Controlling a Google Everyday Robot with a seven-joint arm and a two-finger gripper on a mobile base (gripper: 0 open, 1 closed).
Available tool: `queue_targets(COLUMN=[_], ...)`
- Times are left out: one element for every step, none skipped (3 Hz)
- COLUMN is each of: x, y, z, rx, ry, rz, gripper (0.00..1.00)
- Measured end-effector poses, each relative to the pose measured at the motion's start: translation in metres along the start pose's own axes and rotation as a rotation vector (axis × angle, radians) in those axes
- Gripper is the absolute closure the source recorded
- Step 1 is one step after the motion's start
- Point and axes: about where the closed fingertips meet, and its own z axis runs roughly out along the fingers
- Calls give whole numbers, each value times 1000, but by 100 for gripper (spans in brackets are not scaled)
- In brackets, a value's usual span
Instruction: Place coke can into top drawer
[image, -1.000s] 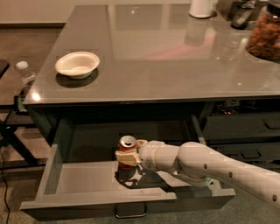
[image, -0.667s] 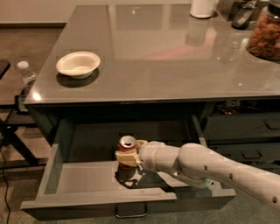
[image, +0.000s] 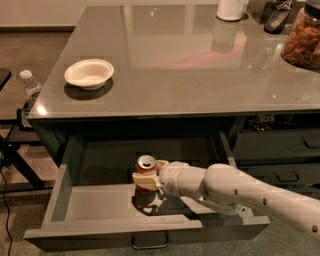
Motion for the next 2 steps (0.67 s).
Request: queue_targets(x=[0, 0], y=[0, 0], z=[0, 0], rx=[0, 0], ry=[0, 0], rz=[0, 0], gripper=[35, 11])
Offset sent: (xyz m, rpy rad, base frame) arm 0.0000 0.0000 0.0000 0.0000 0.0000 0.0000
